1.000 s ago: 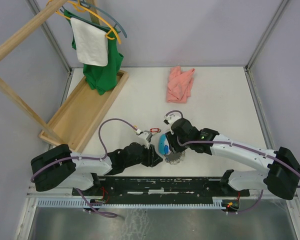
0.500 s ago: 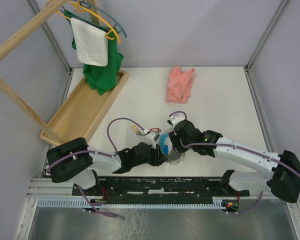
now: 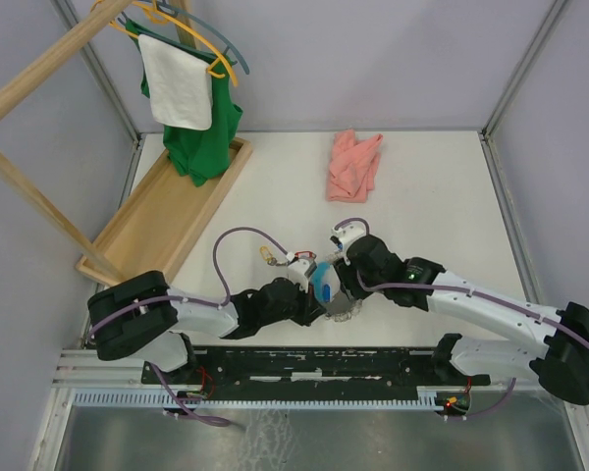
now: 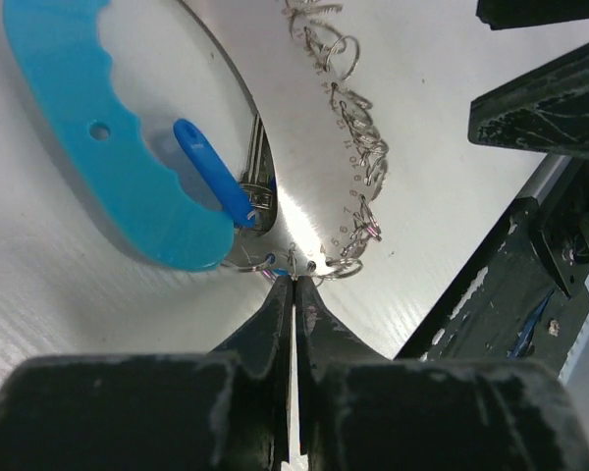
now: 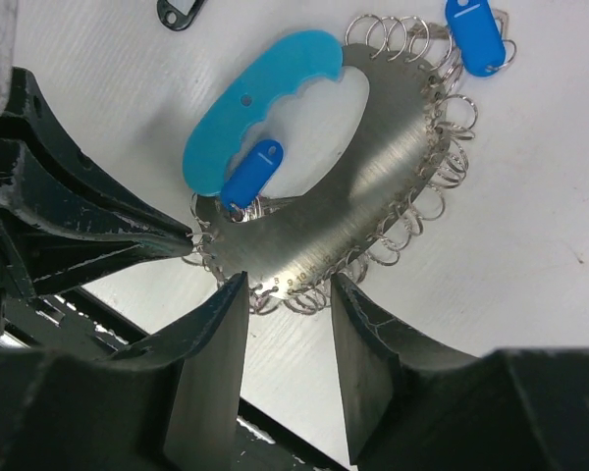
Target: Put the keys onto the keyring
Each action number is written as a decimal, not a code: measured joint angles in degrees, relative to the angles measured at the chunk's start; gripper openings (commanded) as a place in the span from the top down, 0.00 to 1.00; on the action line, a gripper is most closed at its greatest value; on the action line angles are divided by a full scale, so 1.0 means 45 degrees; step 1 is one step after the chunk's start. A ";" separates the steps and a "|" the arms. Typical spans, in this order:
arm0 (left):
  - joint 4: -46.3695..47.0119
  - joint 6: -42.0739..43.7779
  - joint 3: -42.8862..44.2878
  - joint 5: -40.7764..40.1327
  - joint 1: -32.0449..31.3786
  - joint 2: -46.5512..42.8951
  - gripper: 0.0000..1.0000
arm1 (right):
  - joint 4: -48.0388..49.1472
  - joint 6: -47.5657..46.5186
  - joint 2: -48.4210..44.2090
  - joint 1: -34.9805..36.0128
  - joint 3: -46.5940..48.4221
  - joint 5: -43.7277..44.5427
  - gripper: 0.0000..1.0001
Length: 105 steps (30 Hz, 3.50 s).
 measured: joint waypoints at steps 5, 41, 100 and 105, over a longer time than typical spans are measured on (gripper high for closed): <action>-0.1443 0.1724 0.0311 -0.0039 0.0000 -0.1491 0.97 | 0.0000 -0.0588 -0.0714 -0.0228 0.0000 -0.0554 0.53; 0.4435 1.1973 -0.0860 0.5566 0.1812 -0.3619 0.97 | 0.1506 -0.7645 -0.5887 -0.0670 -0.1758 -0.6441 0.58; 0.4036 1.1511 -0.1127 0.7791 0.2521 -0.4609 0.97 | 0.2574 -1.0443 -0.3274 -0.0695 -0.0869 -0.7393 0.94; 0.3905 1.1506 -0.1127 0.7791 0.2516 -0.4673 0.94 | 0.2375 -1.0676 -0.3220 -0.0690 -0.0772 -0.7485 0.99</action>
